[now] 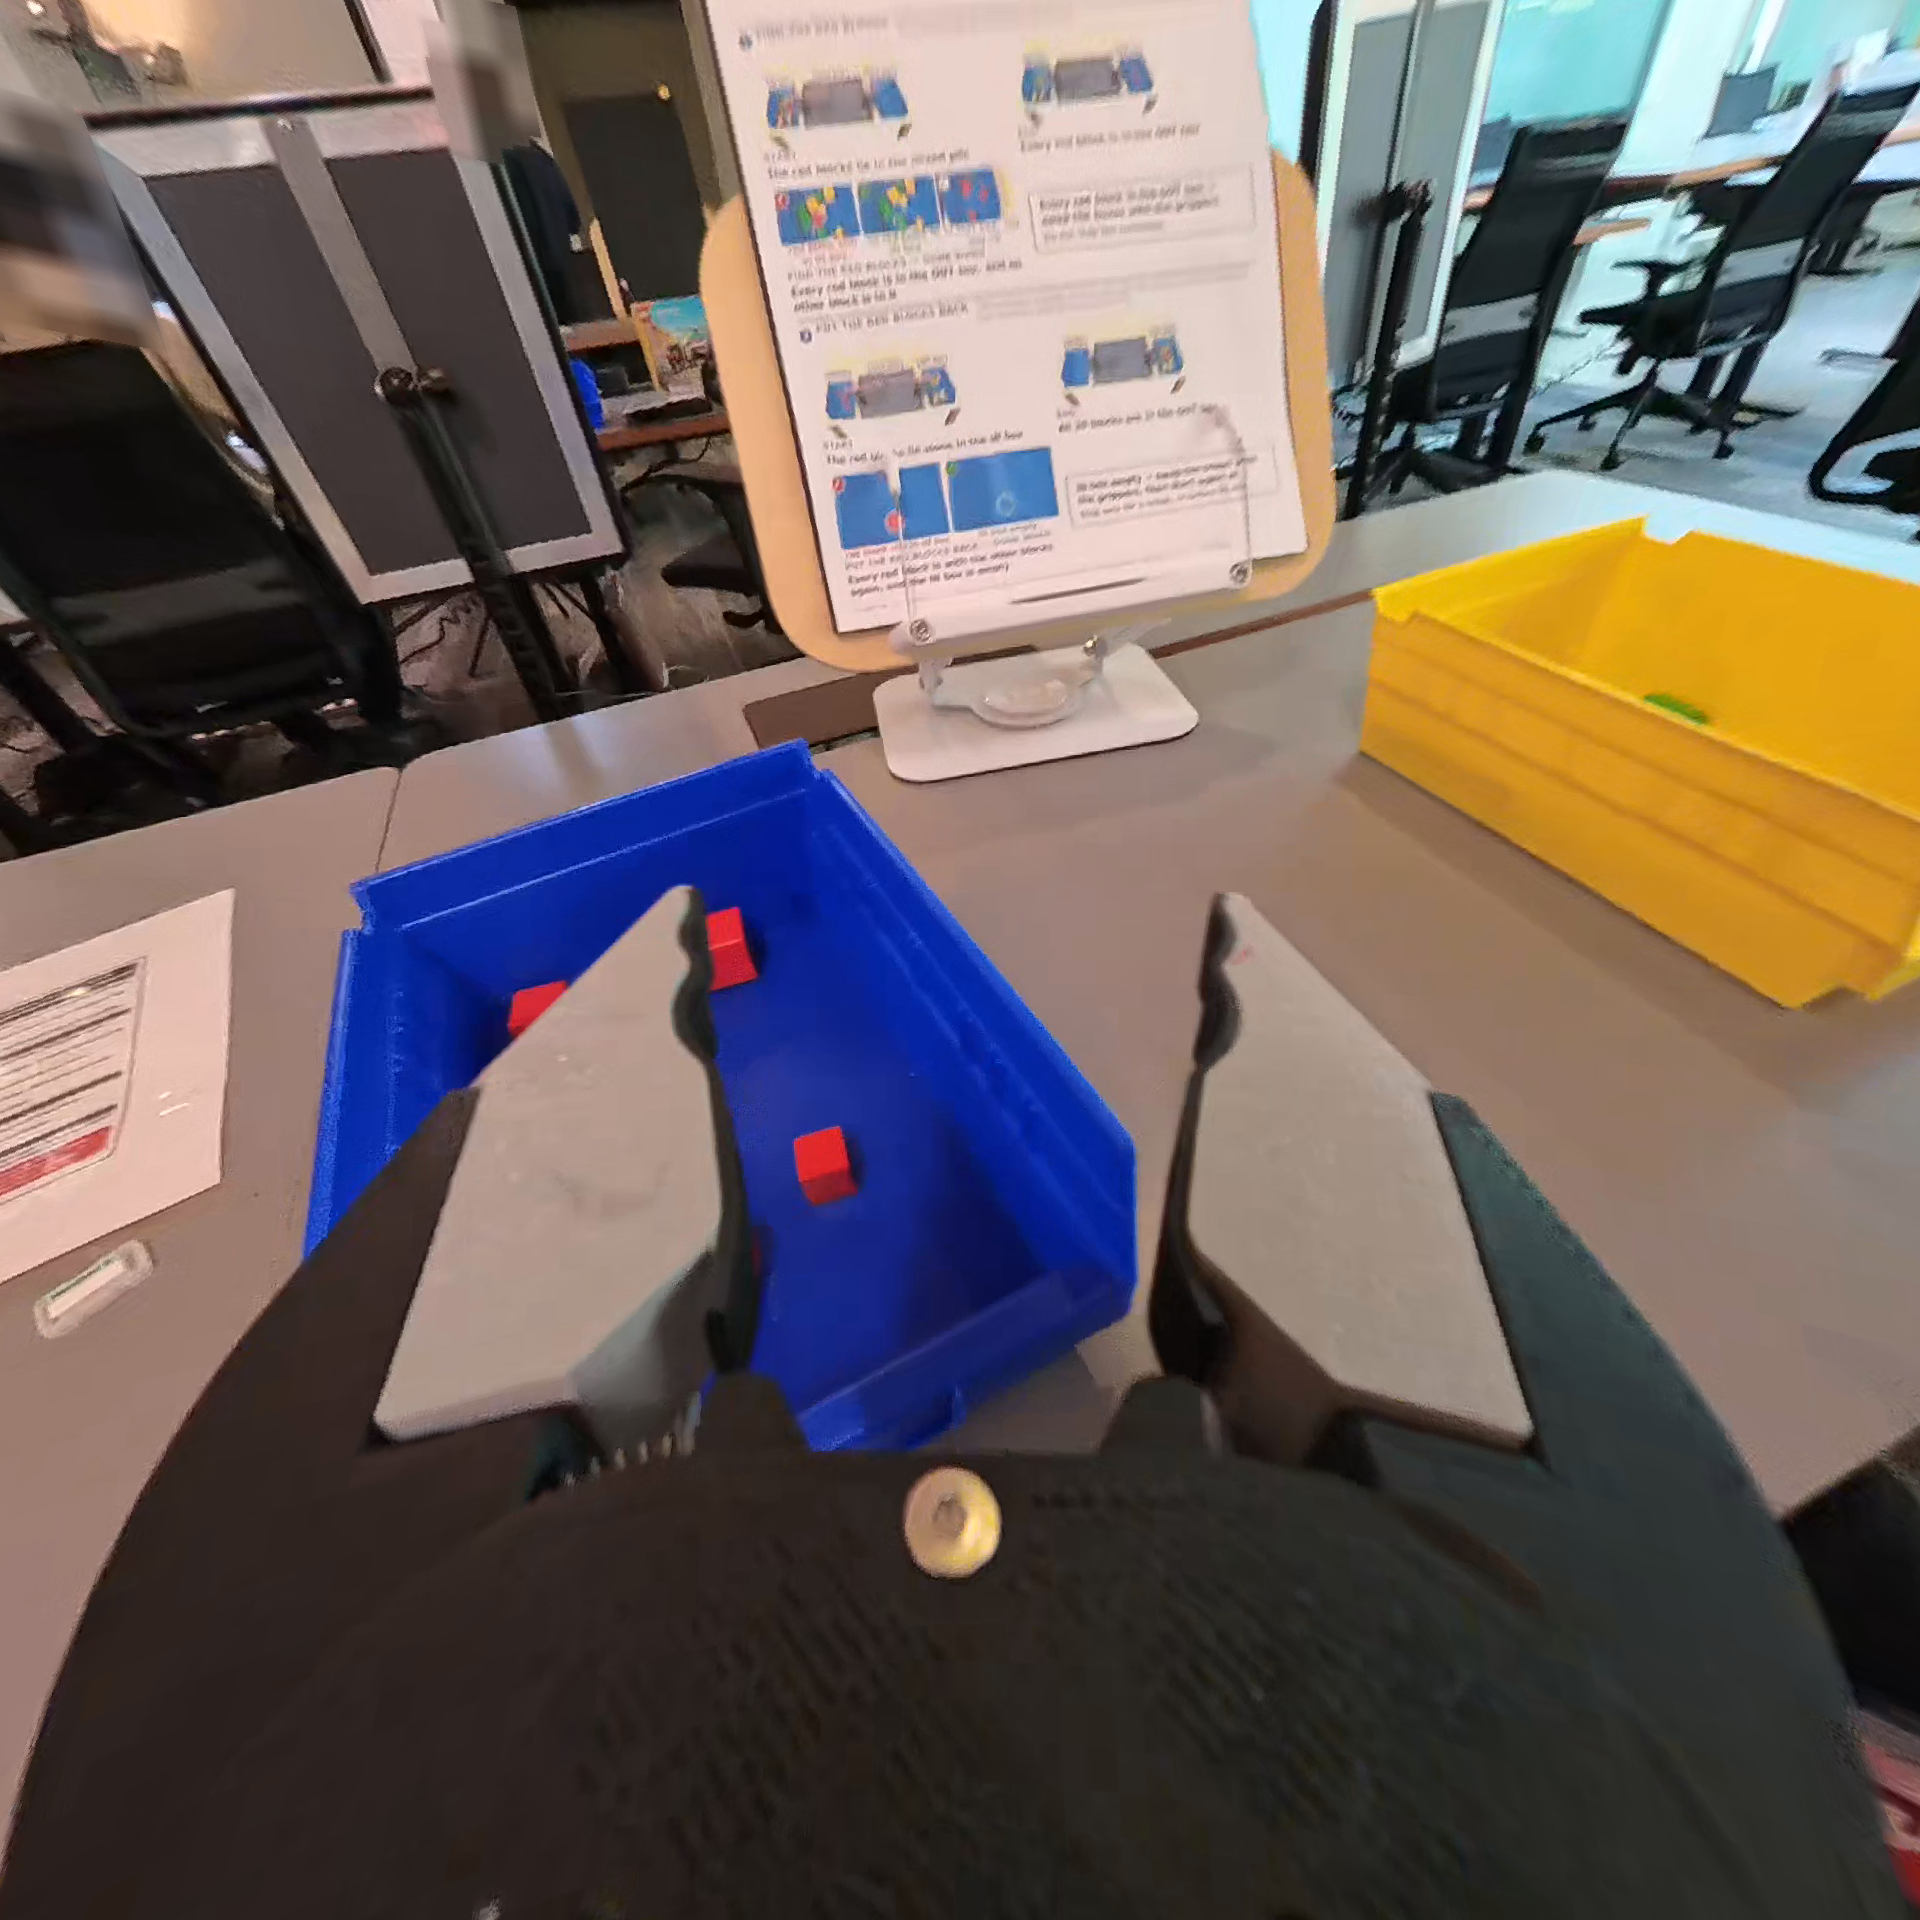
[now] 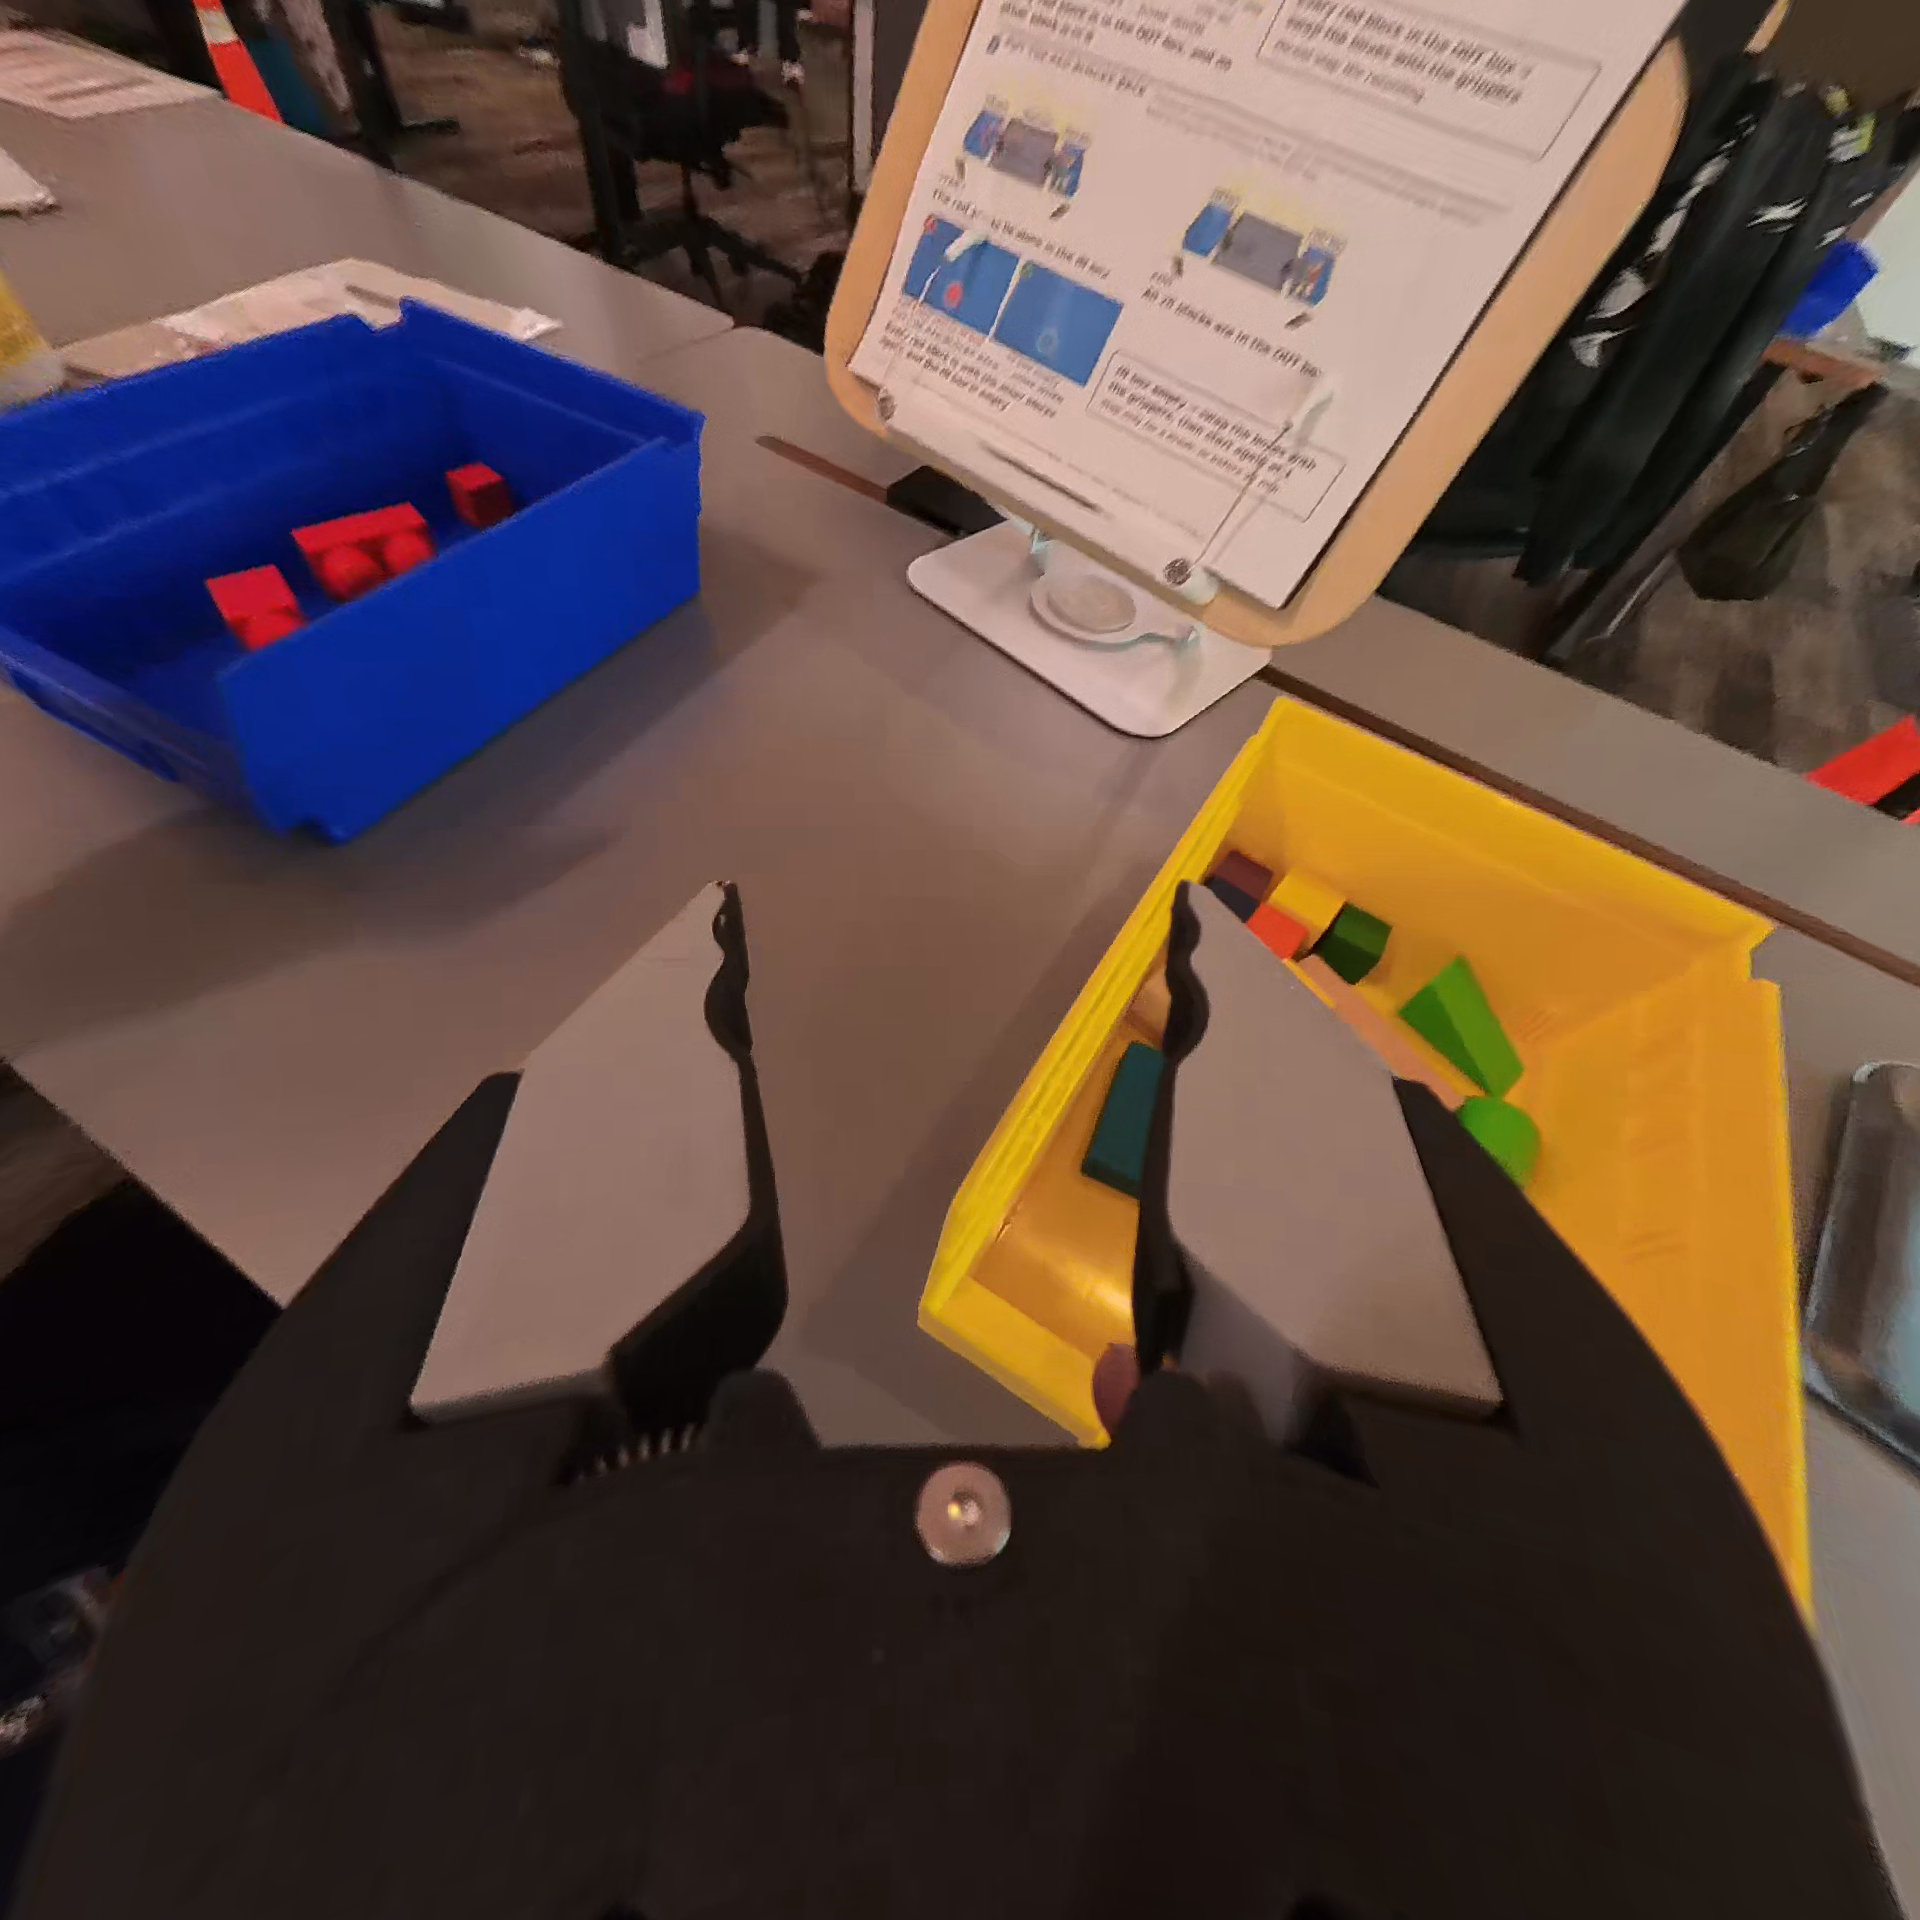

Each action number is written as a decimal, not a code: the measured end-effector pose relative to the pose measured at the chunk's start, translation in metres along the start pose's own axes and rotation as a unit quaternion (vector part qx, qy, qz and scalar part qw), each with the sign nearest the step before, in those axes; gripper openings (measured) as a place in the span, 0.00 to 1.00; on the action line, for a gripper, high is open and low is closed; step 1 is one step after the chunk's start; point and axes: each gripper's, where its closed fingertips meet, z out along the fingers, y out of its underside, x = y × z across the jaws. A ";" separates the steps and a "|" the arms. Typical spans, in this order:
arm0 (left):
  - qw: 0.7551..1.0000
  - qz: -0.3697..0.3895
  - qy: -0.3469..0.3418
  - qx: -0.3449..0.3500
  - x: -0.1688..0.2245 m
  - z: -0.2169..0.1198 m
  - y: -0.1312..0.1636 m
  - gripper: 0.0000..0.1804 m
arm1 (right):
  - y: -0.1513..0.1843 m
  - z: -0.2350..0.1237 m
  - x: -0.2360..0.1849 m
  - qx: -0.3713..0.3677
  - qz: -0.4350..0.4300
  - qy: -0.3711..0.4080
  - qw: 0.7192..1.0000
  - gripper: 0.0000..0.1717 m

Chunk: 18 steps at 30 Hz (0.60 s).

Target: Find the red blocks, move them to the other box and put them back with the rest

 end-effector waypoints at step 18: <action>0.996 0.068 0.034 0.037 0.033 -0.024 -0.005 0.65 | -0.034 -0.068 -0.012 0.135 -0.021 0.041 0.990 0.58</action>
